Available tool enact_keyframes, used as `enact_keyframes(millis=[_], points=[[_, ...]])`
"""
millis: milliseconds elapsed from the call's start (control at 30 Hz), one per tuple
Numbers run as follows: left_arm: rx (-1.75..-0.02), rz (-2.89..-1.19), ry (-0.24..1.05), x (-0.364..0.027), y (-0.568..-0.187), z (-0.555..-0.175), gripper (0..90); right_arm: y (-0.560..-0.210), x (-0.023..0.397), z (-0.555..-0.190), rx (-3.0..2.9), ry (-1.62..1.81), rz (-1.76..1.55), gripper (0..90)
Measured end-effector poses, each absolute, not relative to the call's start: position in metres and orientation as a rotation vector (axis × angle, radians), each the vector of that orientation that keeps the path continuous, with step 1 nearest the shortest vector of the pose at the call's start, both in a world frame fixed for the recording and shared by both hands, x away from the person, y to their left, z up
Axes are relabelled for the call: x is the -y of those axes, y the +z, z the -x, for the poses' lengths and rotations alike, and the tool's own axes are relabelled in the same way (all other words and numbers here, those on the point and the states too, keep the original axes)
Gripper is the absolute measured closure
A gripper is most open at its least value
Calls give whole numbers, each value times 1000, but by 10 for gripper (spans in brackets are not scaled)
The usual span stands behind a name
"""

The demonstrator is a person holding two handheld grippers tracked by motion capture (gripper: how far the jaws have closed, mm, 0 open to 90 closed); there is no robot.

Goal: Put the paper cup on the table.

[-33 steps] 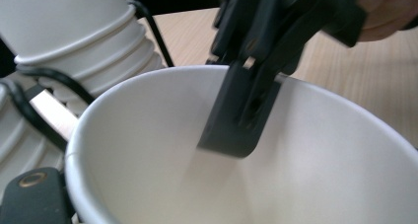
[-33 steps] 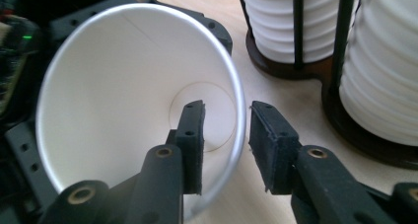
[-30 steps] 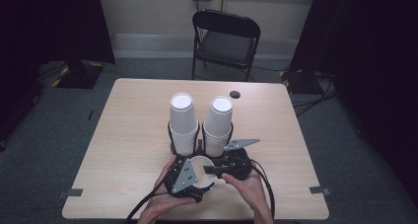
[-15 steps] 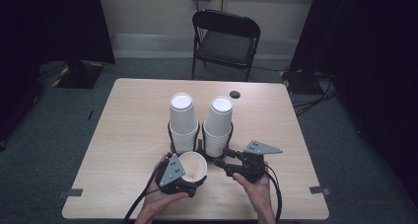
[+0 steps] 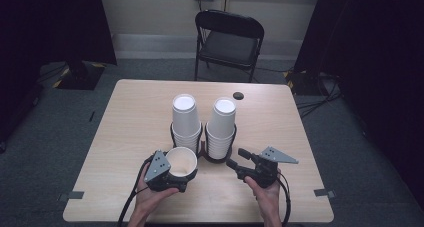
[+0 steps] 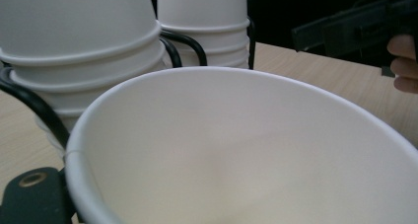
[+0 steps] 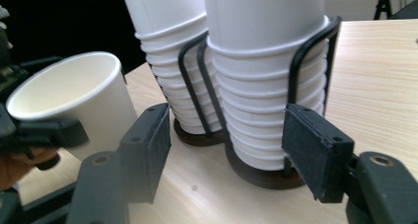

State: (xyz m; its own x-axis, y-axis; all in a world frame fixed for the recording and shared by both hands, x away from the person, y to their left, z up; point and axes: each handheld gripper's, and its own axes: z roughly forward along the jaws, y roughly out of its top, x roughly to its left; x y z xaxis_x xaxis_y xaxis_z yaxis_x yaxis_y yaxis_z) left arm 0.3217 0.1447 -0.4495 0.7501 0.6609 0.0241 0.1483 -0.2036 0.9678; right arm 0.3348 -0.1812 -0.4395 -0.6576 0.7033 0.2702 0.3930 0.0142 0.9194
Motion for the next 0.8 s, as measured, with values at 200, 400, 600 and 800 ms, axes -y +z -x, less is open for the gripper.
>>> enact_keyframes(millis=[200,400,600,800], points=[[-688,-1717,532,-156,-448,-327,98,-447,187,-332,-1974,1661,-1149,297],[-752,-1691,559,-173,-450,-329,98,-451,189,-330,-1962,1654,-1123,199],[-820,-1665,579,-190,-448,-336,98,-461,195,-332,-1929,1635,-1143,200],[-897,-1608,570,-207,-442,-344,98,-469,194,-332,-1889,1584,-1145,199]])
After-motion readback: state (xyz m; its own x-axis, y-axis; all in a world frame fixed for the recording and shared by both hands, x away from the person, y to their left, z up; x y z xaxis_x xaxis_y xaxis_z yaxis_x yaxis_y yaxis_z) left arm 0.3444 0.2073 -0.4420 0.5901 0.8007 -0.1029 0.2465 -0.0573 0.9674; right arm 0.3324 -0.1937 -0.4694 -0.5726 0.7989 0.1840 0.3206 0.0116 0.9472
